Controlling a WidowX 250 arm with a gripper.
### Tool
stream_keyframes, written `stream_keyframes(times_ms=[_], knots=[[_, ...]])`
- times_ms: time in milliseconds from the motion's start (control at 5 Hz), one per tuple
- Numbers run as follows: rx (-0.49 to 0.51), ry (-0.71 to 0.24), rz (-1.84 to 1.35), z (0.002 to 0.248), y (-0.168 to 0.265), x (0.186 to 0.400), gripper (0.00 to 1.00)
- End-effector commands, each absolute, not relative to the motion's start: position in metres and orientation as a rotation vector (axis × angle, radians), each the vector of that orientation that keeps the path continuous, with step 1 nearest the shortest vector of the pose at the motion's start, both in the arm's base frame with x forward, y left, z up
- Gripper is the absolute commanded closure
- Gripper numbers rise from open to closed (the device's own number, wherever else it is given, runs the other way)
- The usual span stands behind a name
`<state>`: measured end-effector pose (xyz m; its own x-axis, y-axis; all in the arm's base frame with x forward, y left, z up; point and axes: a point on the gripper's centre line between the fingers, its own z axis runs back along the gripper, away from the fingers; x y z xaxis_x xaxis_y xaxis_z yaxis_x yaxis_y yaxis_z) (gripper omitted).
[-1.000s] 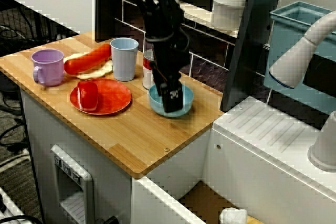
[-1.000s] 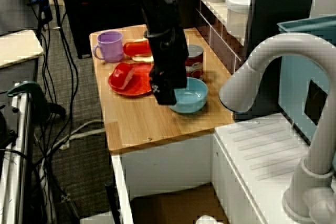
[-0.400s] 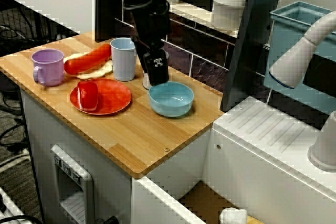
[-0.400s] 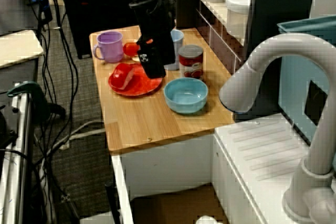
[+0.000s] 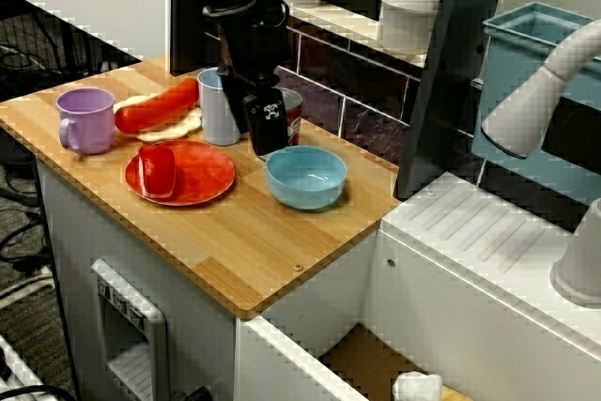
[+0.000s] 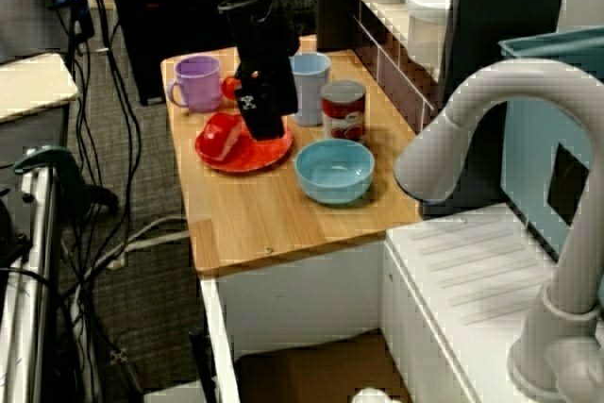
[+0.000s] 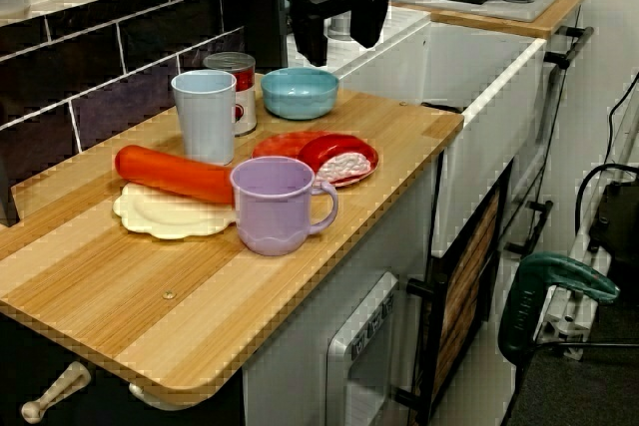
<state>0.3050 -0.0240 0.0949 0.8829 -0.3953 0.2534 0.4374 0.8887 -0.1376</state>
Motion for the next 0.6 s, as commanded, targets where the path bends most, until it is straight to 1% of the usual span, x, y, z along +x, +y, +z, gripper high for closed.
stream_keyframes(times_ms=[0,200,400], knots=[[-0.180,-0.220,-0.191,0.112,-0.016,0.301,0.00],[-0.158,-0.177,-0.023,0.113,-0.008,0.303,0.00],[-0.148,-0.117,0.150,0.108,0.001,0.304,0.00]])
